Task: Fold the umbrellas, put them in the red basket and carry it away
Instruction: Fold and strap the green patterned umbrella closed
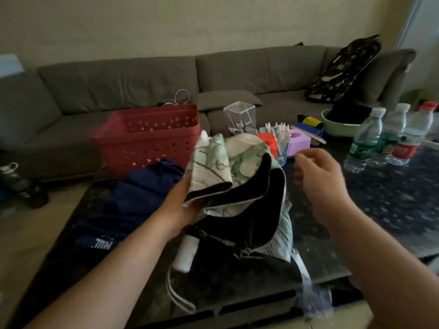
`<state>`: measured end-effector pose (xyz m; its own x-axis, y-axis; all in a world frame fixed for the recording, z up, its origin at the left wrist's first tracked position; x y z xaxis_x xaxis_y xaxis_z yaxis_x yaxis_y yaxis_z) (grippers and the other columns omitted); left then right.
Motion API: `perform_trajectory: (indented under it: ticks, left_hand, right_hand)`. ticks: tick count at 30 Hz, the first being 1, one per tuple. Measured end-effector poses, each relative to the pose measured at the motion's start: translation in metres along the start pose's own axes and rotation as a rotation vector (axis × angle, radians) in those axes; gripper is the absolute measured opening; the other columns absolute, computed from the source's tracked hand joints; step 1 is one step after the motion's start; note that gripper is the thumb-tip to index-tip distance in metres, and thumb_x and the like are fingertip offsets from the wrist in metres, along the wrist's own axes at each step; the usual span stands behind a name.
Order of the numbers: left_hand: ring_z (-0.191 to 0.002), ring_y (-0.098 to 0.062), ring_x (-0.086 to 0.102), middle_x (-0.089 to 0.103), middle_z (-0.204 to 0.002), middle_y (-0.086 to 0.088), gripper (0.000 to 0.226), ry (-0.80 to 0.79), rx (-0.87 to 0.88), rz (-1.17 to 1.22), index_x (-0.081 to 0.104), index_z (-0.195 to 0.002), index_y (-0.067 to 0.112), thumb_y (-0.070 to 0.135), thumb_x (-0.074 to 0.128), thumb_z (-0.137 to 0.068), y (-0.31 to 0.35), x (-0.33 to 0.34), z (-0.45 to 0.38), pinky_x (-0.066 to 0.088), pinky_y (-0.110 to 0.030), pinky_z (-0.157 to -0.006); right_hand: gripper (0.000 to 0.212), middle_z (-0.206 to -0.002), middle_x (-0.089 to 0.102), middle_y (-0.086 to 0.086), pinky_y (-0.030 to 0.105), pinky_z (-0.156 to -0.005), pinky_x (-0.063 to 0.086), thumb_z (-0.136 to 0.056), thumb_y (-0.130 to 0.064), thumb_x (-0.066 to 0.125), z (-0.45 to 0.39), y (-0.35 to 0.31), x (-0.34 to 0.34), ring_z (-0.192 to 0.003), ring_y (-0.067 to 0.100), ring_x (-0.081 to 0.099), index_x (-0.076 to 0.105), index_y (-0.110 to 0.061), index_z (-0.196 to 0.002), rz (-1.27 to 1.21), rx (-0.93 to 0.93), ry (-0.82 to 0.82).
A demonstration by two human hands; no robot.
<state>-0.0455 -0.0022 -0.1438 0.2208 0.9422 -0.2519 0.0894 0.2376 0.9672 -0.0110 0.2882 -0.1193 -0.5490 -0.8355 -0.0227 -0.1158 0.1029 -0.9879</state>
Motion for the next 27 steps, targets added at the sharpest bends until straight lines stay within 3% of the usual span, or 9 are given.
perform_trajectory:
  ticks: [4, 7, 9, 12, 18, 21, 23, 25, 27]
  left_hand:
    - [-0.115, -0.033, 0.069, 0.078, -0.114, -0.008, 0.027, 0.171, -0.083, 0.302, 0.079, -0.113, 0.016, -0.001, 0.062, -0.100, 0.022, -0.030, 0.005, 0.054, -0.036, -0.093]
    - [-0.080, -0.012, 0.072, 0.077, -0.082, 0.006, 0.018, 0.243, -0.158, 0.445, 0.069, -0.113, 0.011, 0.006, 0.053, -0.107, 0.011, -0.048, 0.007, 0.054, -0.024, -0.066]
    - [-0.084, -0.014, 0.071, 0.075, -0.096, 0.001, 0.027, 0.343, -0.206, 0.506, 0.066, -0.130, 0.011, 0.020, 0.061, -0.105, -0.004, -0.060, 0.009, 0.056, -0.030, -0.071]
    - [-0.107, -0.027, 0.075, 0.078, -0.117, -0.008, 0.033, 0.400, -0.241, 0.691, 0.070, -0.129, 0.022, 0.028, 0.072, -0.097, -0.019, -0.065, 0.013, 0.059, -0.042, -0.086]
    - [-0.101, -0.034, 0.078, 0.080, -0.109, -0.012, 0.028, 0.358, -0.232, 0.567, 0.076, -0.120, 0.016, 0.021, 0.075, -0.092, -0.015, -0.069, 0.012, 0.063, -0.053, -0.086]
    - [-0.098, -0.035, 0.078, 0.080, -0.107, -0.013, 0.026, 0.346, -0.228, 0.510, 0.077, -0.116, 0.018, 0.019, 0.076, -0.090, -0.006, -0.066, 0.014, 0.063, -0.059, -0.084]
    - [-0.093, -0.032, 0.079, 0.079, -0.110, -0.013, 0.036, 0.334, -0.202, 0.478, 0.070, -0.124, 0.021, 0.021, 0.077, -0.089, 0.000, -0.061, 0.013, 0.064, -0.051, -0.072]
    - [-0.090, -0.029, 0.079, 0.075, -0.112, -0.011, 0.045, 0.371, -0.200, 0.429, 0.057, -0.128, 0.027, 0.031, 0.080, -0.090, 0.005, -0.057, 0.015, 0.064, -0.046, -0.069]
    - [-0.099, -0.027, 0.077, 0.073, -0.118, -0.004, 0.029, 0.348, -0.176, 0.356, 0.062, -0.118, 0.040, 0.050, 0.074, -0.094, 0.015, -0.050, 0.018, 0.065, -0.050, -0.078]
  right_hand:
    - [0.020, -0.080, 0.063, 0.003, 0.037, -0.063, 0.045, -0.102, -0.038, 0.059, 0.017, 0.012, 0.048, -0.070, 0.021, 0.055, 0.072, -0.024, -0.097, -0.135, 0.115, -0.235]
    - [0.021, -0.102, 0.069, -0.001, 0.037, -0.081, 0.052, -0.108, -0.042, 0.050, 0.029, 0.006, 0.062, -0.090, 0.018, 0.063, 0.069, -0.033, -0.114, -0.042, 0.087, -0.330]
    - [0.020, -0.113, 0.069, -0.005, 0.039, -0.091, 0.054, -0.106, -0.042, 0.052, 0.035, 0.002, 0.067, -0.104, 0.016, 0.065, 0.064, -0.039, -0.122, 0.046, 0.042, -0.342]
    - [0.022, -0.107, 0.068, -0.007, 0.033, -0.081, 0.054, -0.100, -0.038, 0.064, 0.040, -0.011, 0.073, -0.097, 0.013, 0.065, 0.064, -0.040, -0.122, 0.090, -0.065, -0.249]
    - [0.021, -0.091, 0.068, -0.007, 0.034, -0.076, 0.056, -0.096, -0.033, 0.071, 0.043, -0.033, 0.091, -0.086, 0.017, 0.067, 0.069, -0.036, -0.117, -0.025, -0.168, -0.206]
    - [0.042, -0.122, 0.071, -0.004, 0.038, -0.080, 0.058, -0.098, -0.049, 0.066, 0.042, -0.016, 0.120, -0.106, 0.025, 0.071, 0.060, -0.035, -0.137, -0.141, 0.121, -0.399]
    - [0.057, -0.136, 0.068, -0.003, 0.051, -0.093, 0.057, -0.093, -0.062, 0.067, 0.055, -0.003, 0.146, -0.118, 0.032, 0.069, 0.055, -0.039, -0.144, -0.245, 0.341, -0.604]
    - [0.058, -0.133, 0.071, 0.007, 0.054, -0.099, 0.056, -0.093, -0.059, 0.069, 0.075, 0.004, 0.169, -0.120, 0.034, 0.070, 0.062, -0.027, -0.142, -0.407, 0.553, -0.761]
    - [0.059, -0.129, 0.072, 0.018, 0.054, -0.105, 0.053, -0.094, -0.058, 0.065, 0.091, 0.005, 0.180, -0.116, 0.036, 0.071, 0.072, -0.012, -0.130, -0.495, 0.716, -0.822]
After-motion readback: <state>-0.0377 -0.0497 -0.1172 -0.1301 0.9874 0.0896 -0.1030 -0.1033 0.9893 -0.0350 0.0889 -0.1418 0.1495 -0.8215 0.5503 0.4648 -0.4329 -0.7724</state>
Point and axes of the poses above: each hand's wrist, its own z-axis away from the middle knuckle, its own x-axis out of the palm, y = z × x, the point moved 6 cm from there along -z, towards the middle knuckle
